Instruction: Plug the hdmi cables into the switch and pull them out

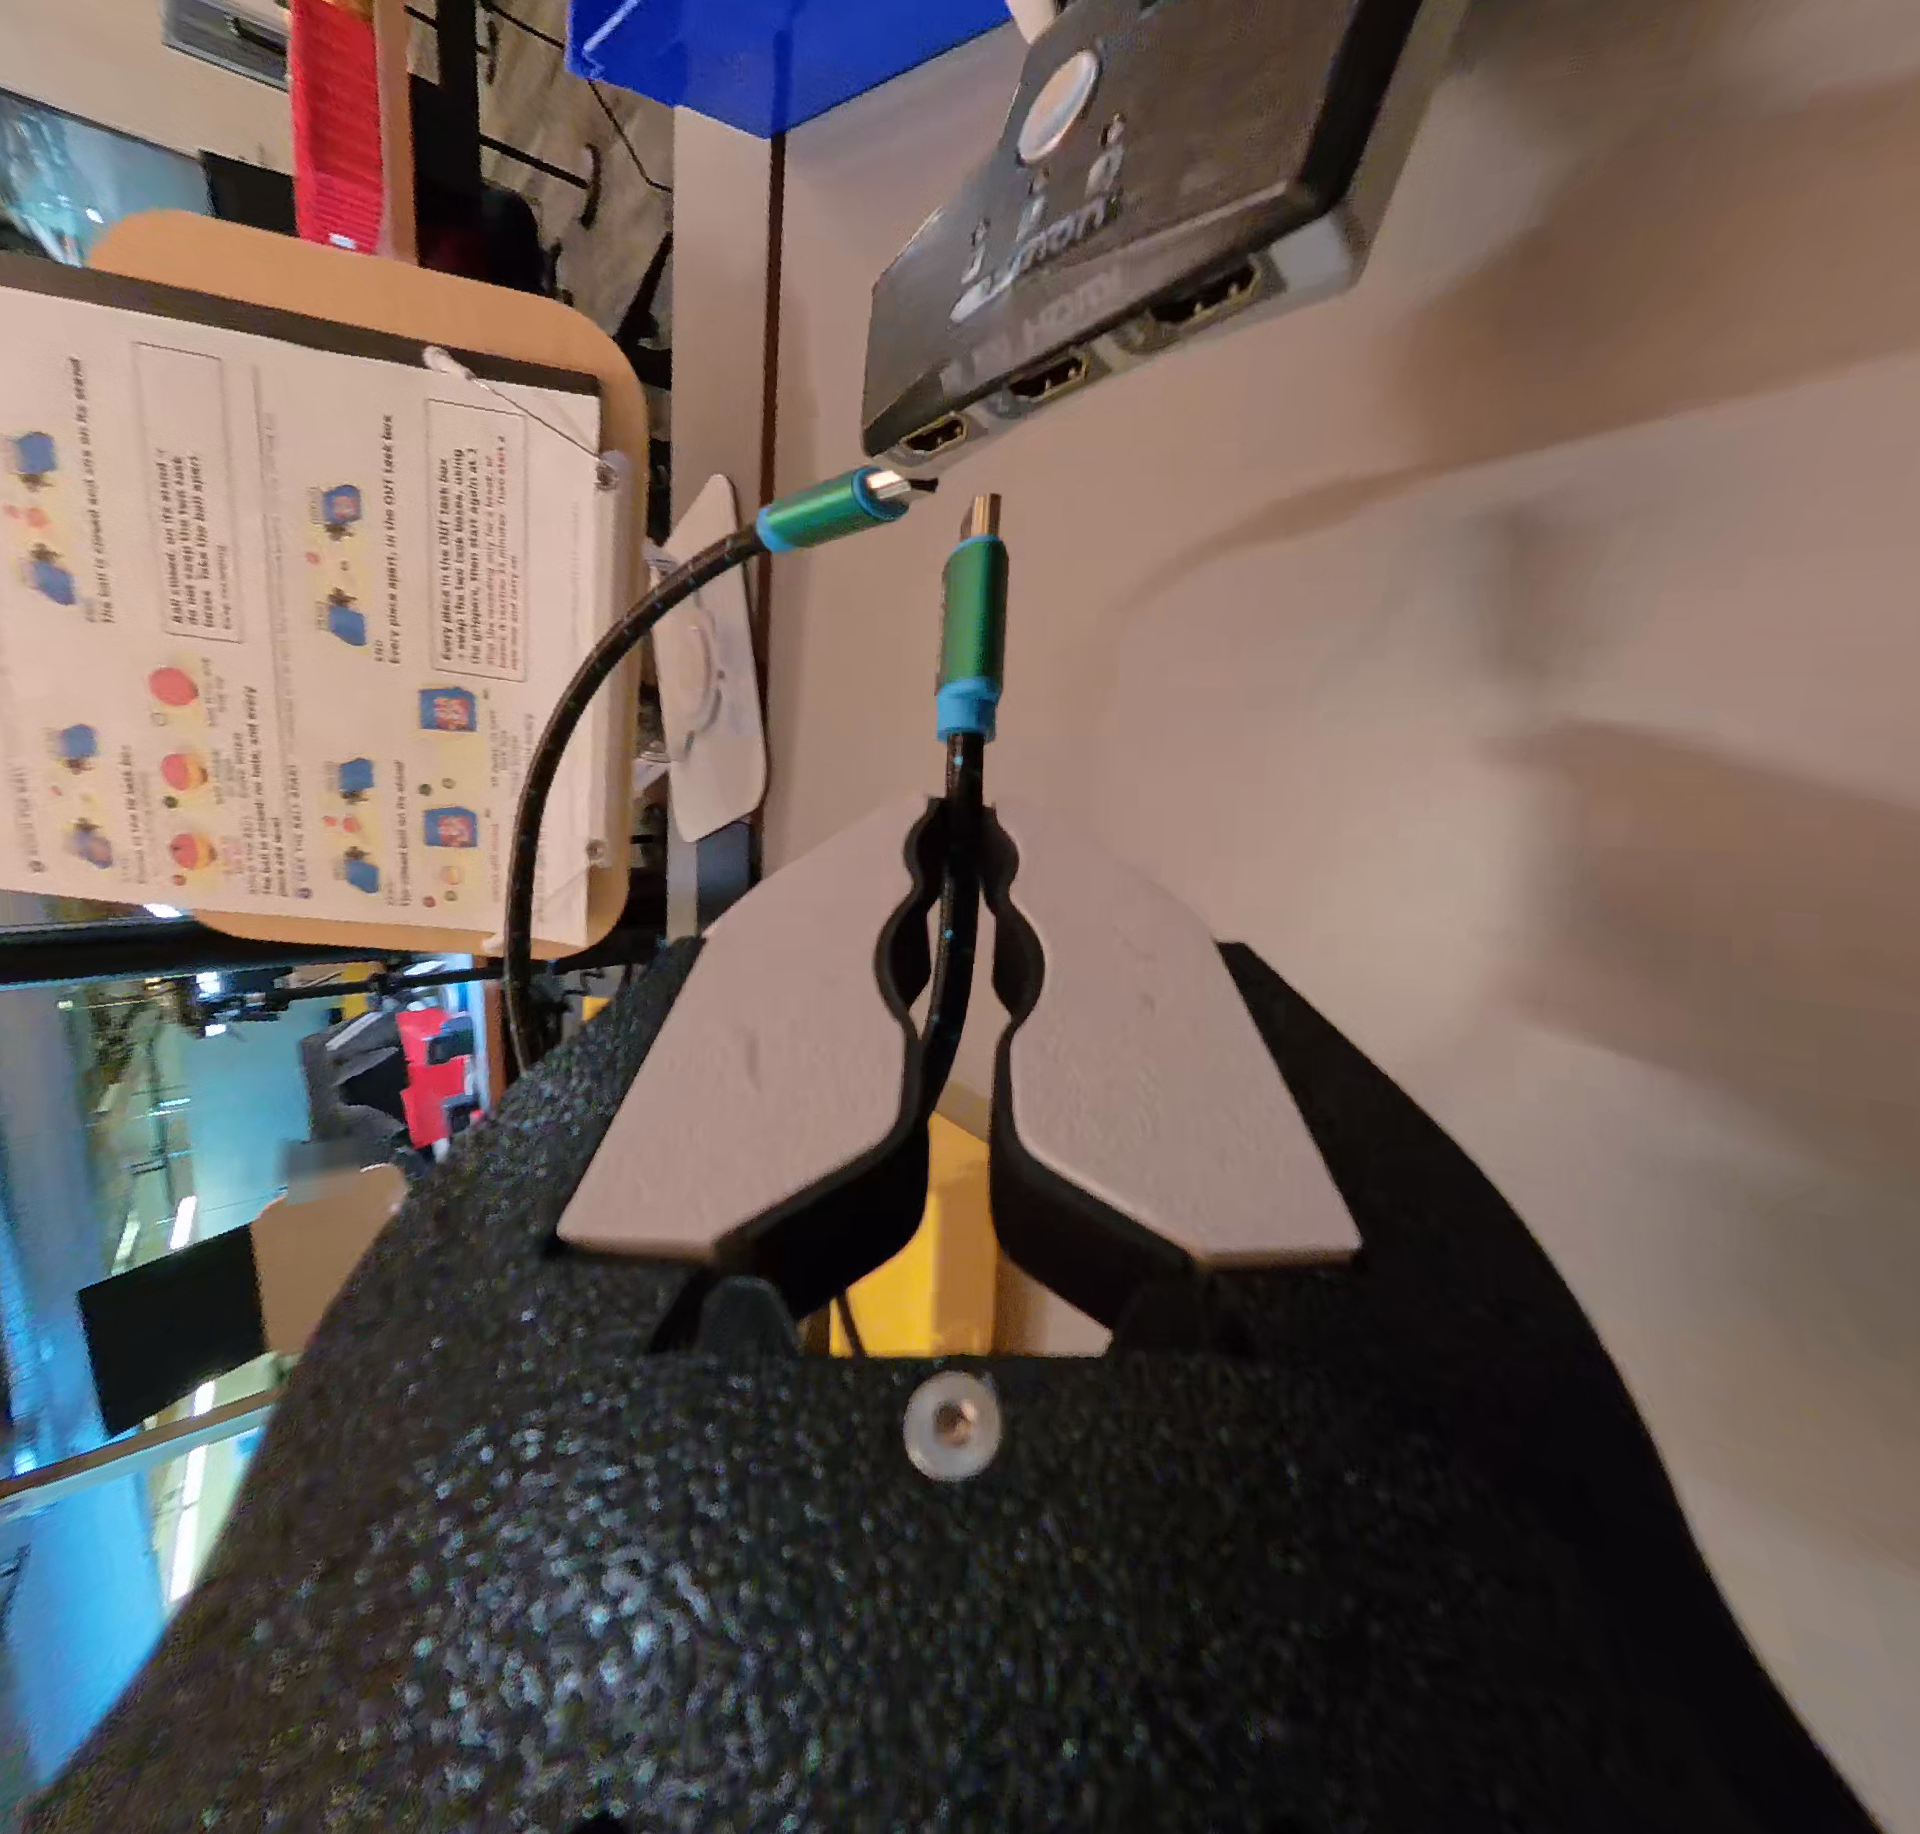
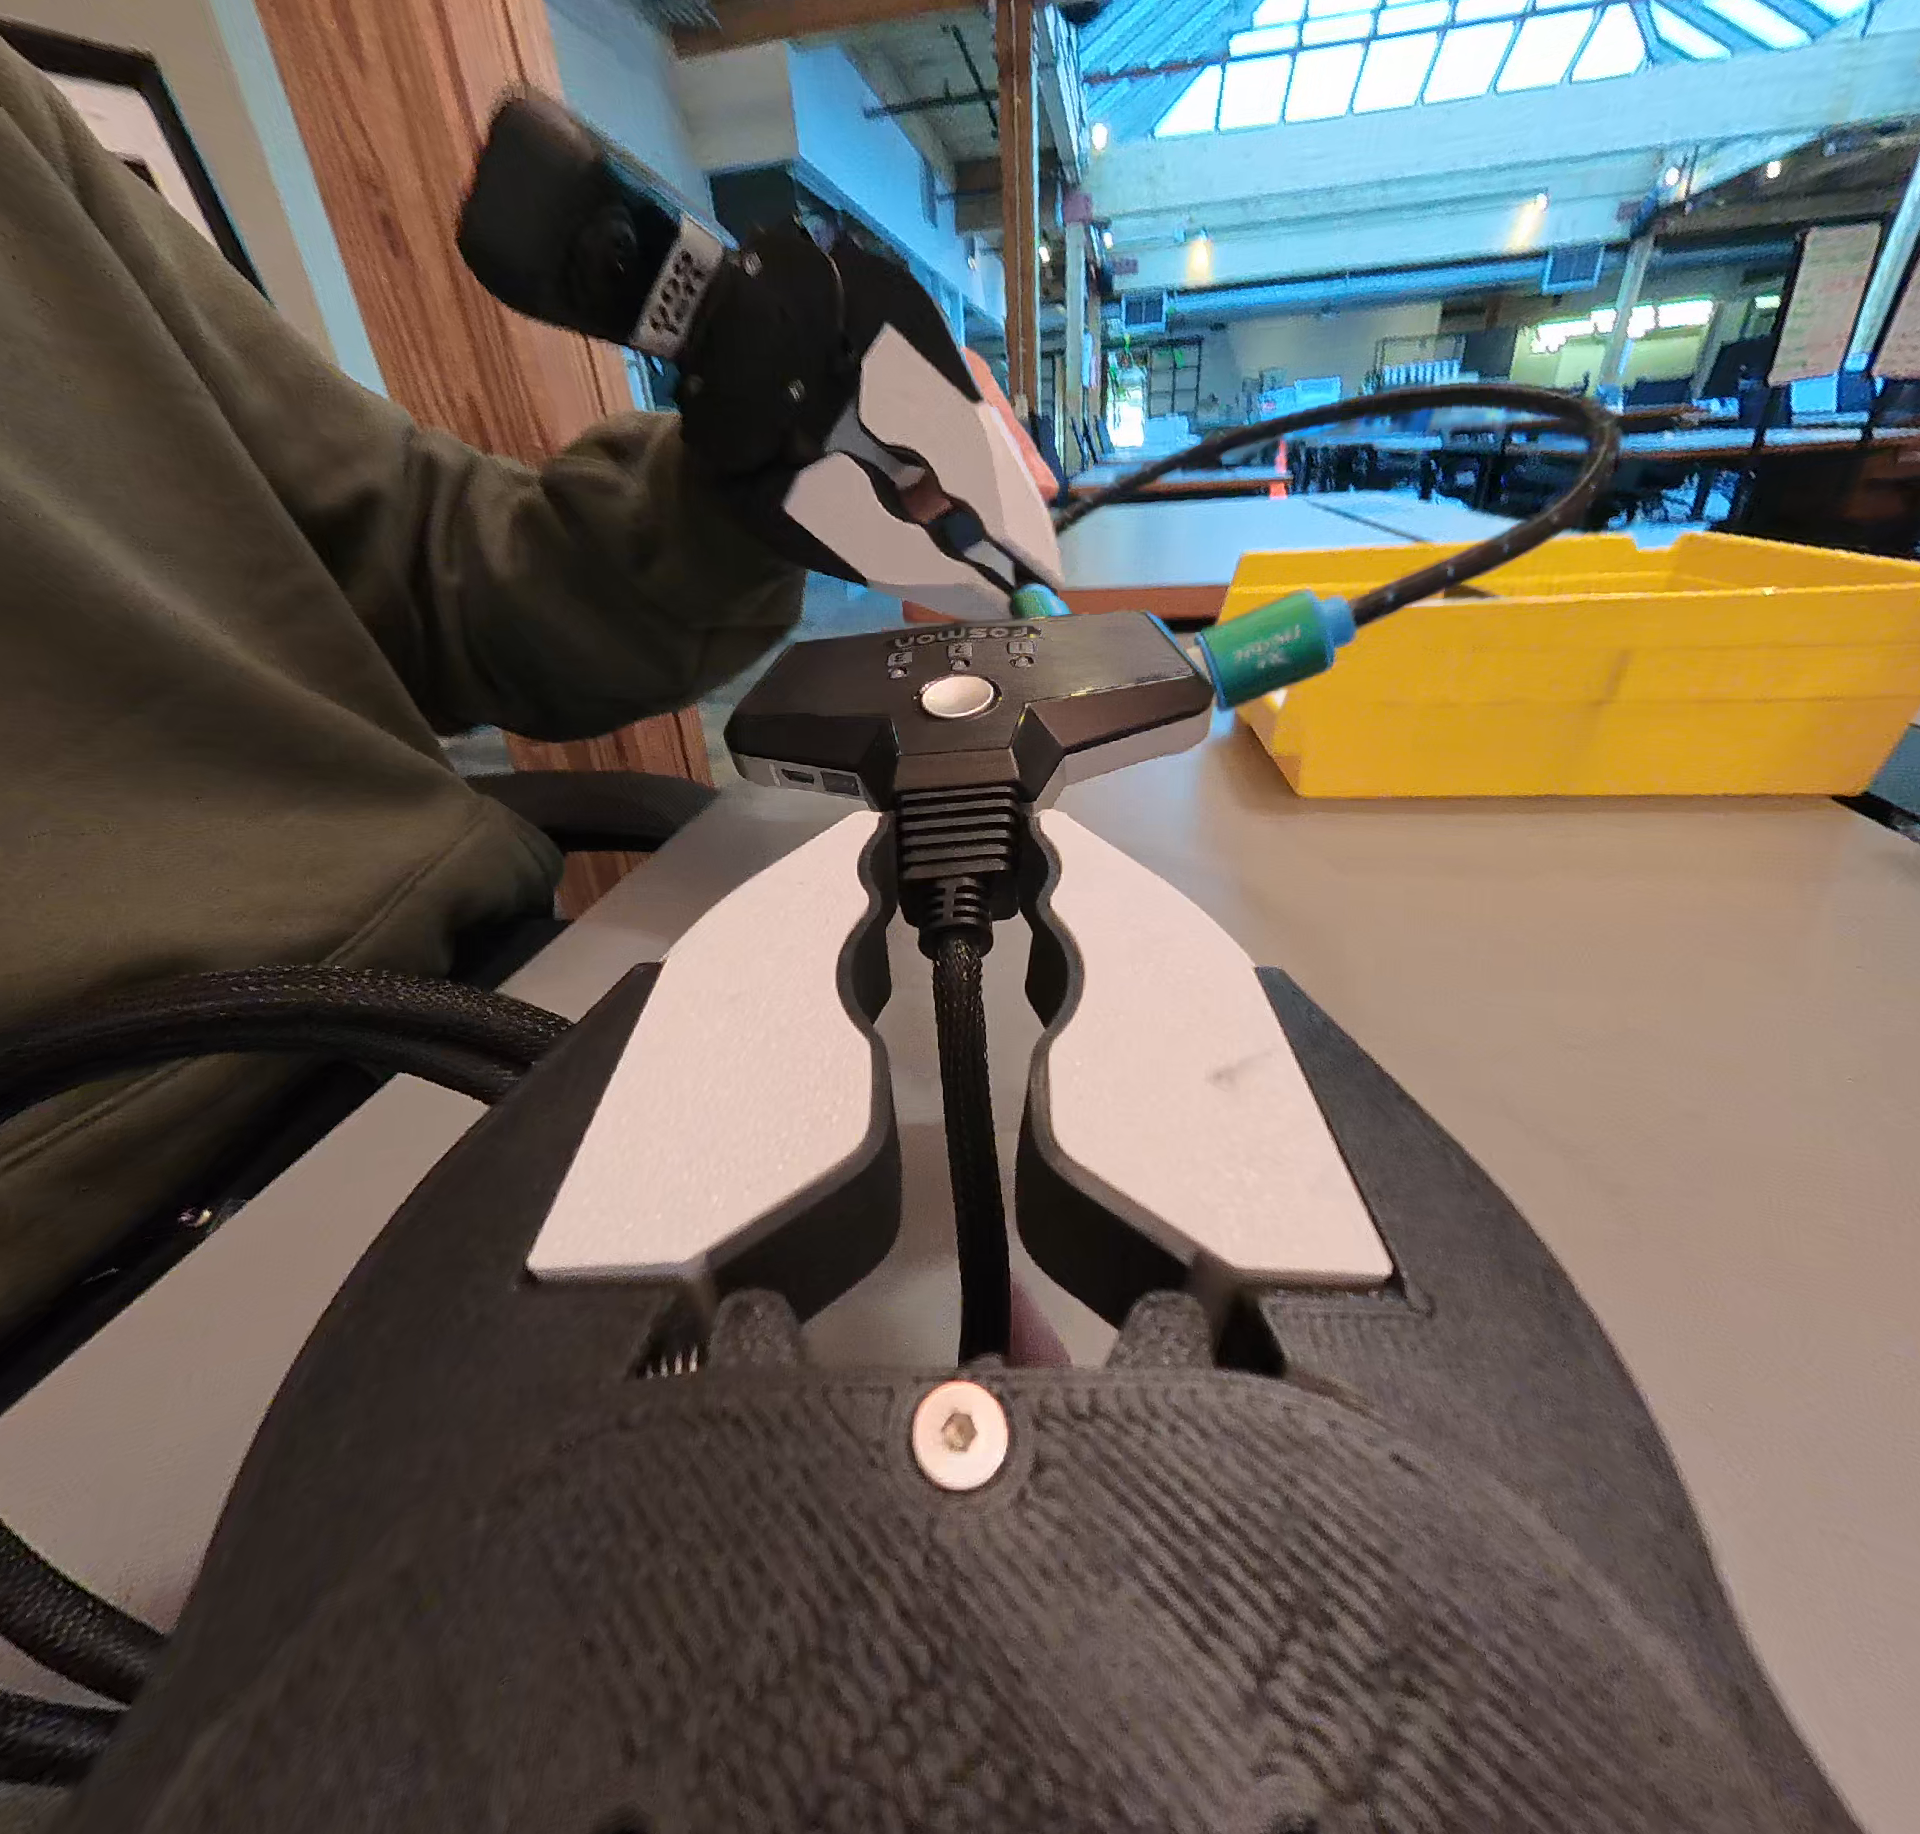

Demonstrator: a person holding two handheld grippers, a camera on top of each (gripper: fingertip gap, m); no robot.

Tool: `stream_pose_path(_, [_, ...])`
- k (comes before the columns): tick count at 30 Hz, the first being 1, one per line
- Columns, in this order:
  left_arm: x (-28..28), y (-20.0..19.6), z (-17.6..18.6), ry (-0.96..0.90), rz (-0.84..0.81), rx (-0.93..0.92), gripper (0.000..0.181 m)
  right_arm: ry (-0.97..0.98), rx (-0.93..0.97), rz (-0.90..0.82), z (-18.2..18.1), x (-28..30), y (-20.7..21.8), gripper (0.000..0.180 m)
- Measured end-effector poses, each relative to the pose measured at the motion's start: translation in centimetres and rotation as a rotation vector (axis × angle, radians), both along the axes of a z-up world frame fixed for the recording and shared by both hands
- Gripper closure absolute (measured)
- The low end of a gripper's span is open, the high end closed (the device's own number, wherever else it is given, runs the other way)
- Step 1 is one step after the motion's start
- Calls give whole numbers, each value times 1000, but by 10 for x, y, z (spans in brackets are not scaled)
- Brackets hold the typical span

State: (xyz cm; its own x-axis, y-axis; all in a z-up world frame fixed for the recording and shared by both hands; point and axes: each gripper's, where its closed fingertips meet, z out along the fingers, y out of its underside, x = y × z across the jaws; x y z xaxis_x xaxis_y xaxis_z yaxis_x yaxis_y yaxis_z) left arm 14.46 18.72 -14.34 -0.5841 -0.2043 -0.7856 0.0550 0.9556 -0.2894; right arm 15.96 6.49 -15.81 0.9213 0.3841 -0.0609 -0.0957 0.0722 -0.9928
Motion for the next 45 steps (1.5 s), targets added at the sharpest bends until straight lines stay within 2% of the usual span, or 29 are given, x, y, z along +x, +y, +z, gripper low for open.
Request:
stream_pose_path(1, [2,-1,1,-19,-8,12,175,8,15,5,2,0,-2,157])
stream_pose_path(10, [14,-11,17,-212,-47,107,175,30,28,27,5,1,-5,157])
stream_pose_path(21, [6,-17,22,-272,-200,195,175,72,15,77,6,1,-6,157])
stream_pose_path(29, [5,-16,22,-284,-257,216,175,101,-4,123,5,0,-6,157])
stream_pose_path(34, [2,-17,21,-247,-285,157,175,108,-11,137,4,0,-6,157])
stream_pose_path(41, [5,-19,20,-127,-294,-57,175,135,-13,148,5,2,-6,157])
stream_pose_path(43, [6,-19,22,-152,-310,-3,175,139,-15,153,5,2,-6,157])
stream_pose_path(45, [9,-16,22,-189,-317,129,175,135,-29,152,3,1,-5,157])
